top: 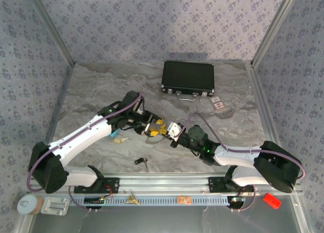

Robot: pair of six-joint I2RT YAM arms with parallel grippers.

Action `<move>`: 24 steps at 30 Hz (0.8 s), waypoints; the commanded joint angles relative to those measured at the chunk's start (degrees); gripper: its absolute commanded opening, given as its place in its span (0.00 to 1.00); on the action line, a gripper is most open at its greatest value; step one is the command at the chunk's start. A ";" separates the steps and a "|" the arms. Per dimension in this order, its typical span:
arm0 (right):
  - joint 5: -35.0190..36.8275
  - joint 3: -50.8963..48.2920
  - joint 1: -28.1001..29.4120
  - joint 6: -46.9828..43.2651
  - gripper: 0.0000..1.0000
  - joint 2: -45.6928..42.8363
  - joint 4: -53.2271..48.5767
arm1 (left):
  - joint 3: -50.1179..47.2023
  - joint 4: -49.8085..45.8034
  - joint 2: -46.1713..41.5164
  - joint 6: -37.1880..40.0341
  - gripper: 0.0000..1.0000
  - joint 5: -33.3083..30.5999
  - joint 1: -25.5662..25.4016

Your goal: Put the keys on the keyring

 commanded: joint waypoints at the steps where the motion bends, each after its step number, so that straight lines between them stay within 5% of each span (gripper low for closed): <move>1: -1.39 1.73 -0.42 1.09 0.00 -0.09 1.06 | 2.49 -0.75 -3.14 5.92 0.54 -6.59 1.97; 7: -3.60 2.47 -0.73 0.79 0.00 -0.87 -2.07 | 7.70 -3.59 -4.15 26.34 0.60 -13.18 4.74; 15: -7.22 3.98 -1.52 0.71 0.00 -1.29 -7.69 | 6.71 -6.46 -7.92 74.99 0.45 -21.93 4.64; 21: -9.12 5.23 -2.06 1.03 0.00 -0.52 -9.95 | -9.56 3.65 -19.84 110.62 0.38 -10.17 2.88; 24: -9.84 5.78 -2.34 1.39 0.00 -0.41 -10.63 | -14.18 6.56 -22.43 119.60 0.39 -6.20 2.78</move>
